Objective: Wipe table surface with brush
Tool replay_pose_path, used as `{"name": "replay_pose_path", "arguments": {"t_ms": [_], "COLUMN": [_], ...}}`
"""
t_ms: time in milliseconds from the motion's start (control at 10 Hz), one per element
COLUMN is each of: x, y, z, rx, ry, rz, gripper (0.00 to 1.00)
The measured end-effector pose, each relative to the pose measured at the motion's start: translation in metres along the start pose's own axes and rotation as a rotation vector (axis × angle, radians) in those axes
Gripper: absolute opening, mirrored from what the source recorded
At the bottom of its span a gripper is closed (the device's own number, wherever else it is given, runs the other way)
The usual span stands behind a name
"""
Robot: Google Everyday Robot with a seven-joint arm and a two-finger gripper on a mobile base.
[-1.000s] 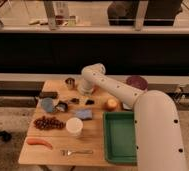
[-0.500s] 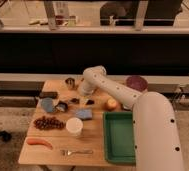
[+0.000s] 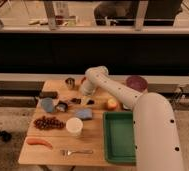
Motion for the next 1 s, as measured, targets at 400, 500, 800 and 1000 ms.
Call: {"name": "replay_pose_path", "arguments": {"t_ms": [400,500,800,1000], "x": [0.003,0.002,-0.006,-0.014], "y": [0.002,0.002,0.004,0.004], "z": [0.014,0.017,0.025,0.027], "rx": [-0.029,-0.034,-0.061,-0.069], "ry": [-0.031,-0.042,-0.073,-0.093], "rz": [0.01,0.008,-0.003,-0.019], "gripper": [0.74,0.74,0.62,0.52]}}
